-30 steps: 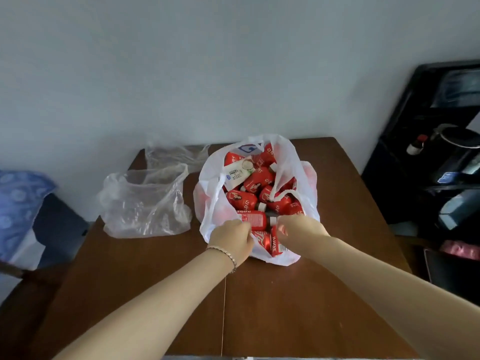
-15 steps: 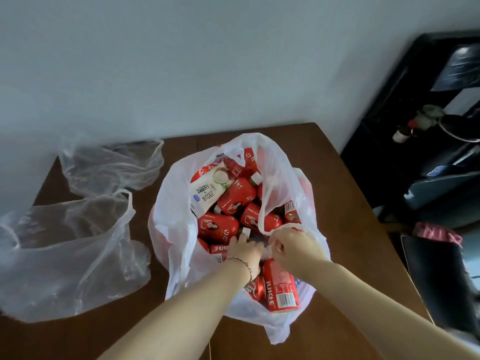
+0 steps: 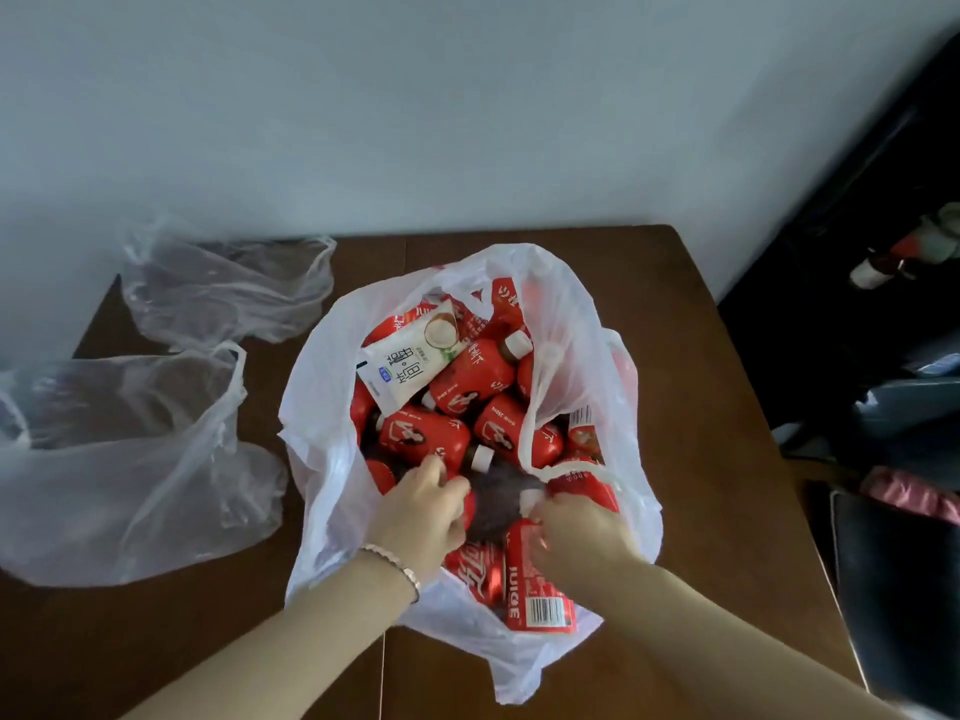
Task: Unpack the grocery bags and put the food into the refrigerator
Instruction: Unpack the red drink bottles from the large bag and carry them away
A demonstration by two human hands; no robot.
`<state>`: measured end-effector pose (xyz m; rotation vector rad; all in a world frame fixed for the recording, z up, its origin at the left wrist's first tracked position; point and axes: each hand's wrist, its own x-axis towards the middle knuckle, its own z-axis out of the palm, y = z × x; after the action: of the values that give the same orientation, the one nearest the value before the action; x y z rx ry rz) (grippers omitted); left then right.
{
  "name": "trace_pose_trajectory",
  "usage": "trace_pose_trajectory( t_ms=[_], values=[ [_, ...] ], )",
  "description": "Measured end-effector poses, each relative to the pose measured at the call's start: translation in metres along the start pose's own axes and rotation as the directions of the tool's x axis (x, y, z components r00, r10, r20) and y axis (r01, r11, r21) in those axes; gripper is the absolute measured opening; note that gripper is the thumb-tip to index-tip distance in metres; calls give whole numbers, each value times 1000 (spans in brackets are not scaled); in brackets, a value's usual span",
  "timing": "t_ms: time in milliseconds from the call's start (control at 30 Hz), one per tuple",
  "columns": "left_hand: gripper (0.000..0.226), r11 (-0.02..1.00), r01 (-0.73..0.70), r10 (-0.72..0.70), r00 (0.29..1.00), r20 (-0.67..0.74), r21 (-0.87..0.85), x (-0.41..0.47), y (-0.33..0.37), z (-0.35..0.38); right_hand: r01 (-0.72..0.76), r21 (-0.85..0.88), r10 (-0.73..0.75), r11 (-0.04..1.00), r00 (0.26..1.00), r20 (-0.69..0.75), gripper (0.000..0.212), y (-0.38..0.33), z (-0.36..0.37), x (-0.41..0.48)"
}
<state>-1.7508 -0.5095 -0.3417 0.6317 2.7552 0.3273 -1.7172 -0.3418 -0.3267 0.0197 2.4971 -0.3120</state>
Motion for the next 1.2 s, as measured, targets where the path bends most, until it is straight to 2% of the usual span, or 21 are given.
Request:
trace_pose_trajectory(
  t_ms=[100, 200, 300, 433, 600, 700, 800, 933, 1000, 1067, 1100, 1200],
  values=[
    [28, 988, 141, -143, 990, -23, -69, -15, -17, 1, -79, -200, 94, 977, 993, 66, 53, -28, 19, 20],
    [23, 987, 143, -148, 986, -71, -66, -13, -17, 1, -247, -193, 265, 950, 961, 73, 61, -43, 29, 47],
    [20, 991, 134, -135, 989, -54, -29, -6, -17, 3, -309, -165, 318, 937, 948, 31, 54, -47, 35, 63],
    [24, 987, 158, -157, 986, -47, 20, -3, -15, 2, -269, -140, 265, 953, 963, -50, 39, -42, 38, 64],
    [32, 986, 163, -161, 984, -70, 30, -4, -12, 0, -188, 175, 199, 966, 979, -46, 16, -26, 21, 42],
    [36, 983, 182, -181, 983, -39, 34, -2, -7, -2, -64, 245, 97, 967, 988, -123, 23, -15, 20, 7],
    [26, 983, 183, -183, 983, 5, 26, -1, 3, -6, -3, 317, 46, 948, 990, -130, 37, -7, 25, -25],
    [23, 994, 98, -94, 993, -66, 50, -14, 17, -13, -40, 402, 105, 915, 984, -142, 40, 1, 34, -38],
    [20, 997, -18, 34, 977, -210, 74, -23, 25, -21, -63, 417, 128, 907, 983, -130, 41, 3, 37, -40],
    [30, 985, -146, 165, 942, -293, 87, -31, 33, -28, -69, 425, 134, 903, 983, -124, 43, 5, 38, -41],
    [39, 972, -198, 228, 924, -307, 124, -32, 36, -29, -66, 427, 129, 902, 984, -122, 43, 6, 39, -41],
    [56, 914, -298, 364, 903, -228, 276, -36, 46, -29, -41, 457, 98, 889, 990, -102, 42, 9, 40, -41]
  ],
)
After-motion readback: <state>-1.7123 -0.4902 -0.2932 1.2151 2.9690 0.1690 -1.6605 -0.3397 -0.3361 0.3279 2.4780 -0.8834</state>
